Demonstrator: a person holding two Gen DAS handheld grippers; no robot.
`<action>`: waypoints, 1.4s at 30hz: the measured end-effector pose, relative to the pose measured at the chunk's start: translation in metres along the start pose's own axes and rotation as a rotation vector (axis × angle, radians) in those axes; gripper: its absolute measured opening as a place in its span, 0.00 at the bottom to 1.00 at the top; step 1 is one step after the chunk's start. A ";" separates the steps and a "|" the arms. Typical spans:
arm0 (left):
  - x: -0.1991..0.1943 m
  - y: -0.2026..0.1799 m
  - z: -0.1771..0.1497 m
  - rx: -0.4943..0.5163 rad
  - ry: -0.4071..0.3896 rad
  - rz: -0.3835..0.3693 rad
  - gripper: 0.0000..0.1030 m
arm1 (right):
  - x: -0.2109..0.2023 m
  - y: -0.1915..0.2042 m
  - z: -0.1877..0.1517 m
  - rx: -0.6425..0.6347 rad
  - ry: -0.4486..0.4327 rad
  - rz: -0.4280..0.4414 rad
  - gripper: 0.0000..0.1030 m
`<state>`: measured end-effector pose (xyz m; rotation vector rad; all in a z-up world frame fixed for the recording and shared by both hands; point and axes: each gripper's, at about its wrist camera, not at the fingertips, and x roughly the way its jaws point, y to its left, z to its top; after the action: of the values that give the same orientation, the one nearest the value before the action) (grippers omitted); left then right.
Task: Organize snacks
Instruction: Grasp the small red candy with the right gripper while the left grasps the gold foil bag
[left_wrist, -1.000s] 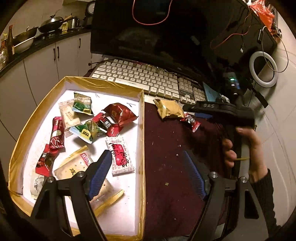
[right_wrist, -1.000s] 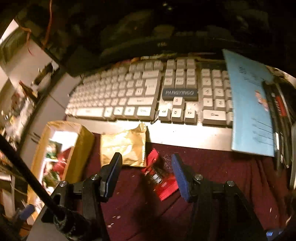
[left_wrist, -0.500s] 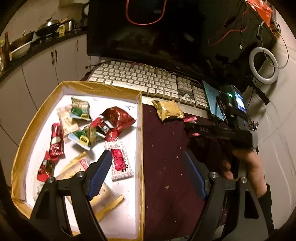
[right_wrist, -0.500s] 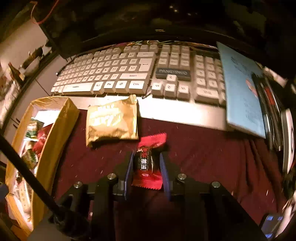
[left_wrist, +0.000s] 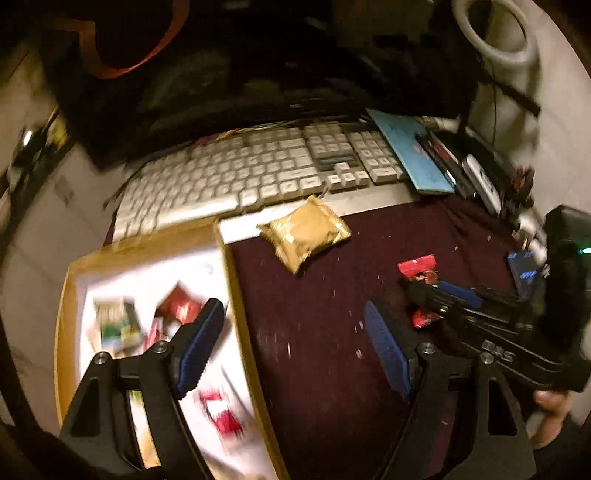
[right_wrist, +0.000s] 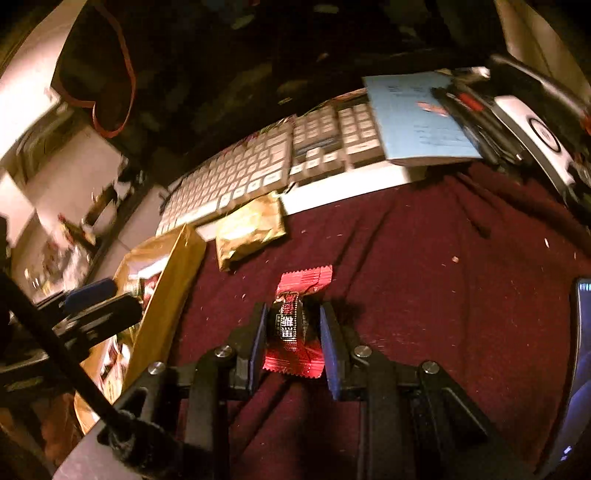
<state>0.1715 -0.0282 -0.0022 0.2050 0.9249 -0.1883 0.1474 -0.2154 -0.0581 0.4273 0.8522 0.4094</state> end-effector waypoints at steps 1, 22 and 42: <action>0.007 -0.004 0.006 0.041 0.004 0.009 0.77 | 0.002 -0.005 0.001 0.017 -0.009 0.017 0.26; 0.116 -0.020 0.058 0.319 0.175 -0.018 0.74 | -0.008 -0.020 0.002 0.103 -0.075 0.071 0.27; 0.073 -0.041 0.028 0.117 0.156 0.012 0.47 | -0.009 -0.020 0.003 0.089 -0.071 0.058 0.27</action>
<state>0.2257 -0.0799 -0.0483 0.3373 1.0687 -0.2174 0.1474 -0.2370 -0.0610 0.5472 0.7926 0.4082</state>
